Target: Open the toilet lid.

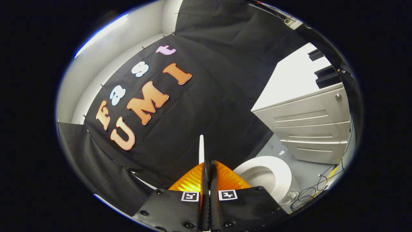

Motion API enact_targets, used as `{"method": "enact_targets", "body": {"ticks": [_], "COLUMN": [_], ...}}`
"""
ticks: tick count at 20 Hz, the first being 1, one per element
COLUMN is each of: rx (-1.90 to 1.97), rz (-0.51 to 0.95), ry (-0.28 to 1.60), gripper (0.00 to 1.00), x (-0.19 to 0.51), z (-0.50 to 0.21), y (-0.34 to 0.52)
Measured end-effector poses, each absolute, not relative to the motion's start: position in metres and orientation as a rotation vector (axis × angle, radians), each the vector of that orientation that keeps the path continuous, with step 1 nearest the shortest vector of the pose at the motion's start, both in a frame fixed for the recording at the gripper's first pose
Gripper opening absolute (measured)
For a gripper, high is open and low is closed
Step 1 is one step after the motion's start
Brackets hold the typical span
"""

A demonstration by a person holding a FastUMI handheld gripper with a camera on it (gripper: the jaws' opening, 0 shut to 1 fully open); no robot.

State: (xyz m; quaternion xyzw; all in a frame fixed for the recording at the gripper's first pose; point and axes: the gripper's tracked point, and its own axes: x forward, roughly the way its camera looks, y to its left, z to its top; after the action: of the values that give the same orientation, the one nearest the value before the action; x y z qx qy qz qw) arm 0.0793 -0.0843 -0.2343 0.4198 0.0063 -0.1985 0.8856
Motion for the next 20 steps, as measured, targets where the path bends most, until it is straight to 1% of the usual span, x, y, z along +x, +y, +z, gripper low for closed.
{"method": "enact_targets", "body": {"ticks": [20], "rx": [0.616], "rz": [-0.31], "ry": [0.071], "gripper": [0.09], "x": [0.116], "z": [-0.159], "y": [0.0]}}
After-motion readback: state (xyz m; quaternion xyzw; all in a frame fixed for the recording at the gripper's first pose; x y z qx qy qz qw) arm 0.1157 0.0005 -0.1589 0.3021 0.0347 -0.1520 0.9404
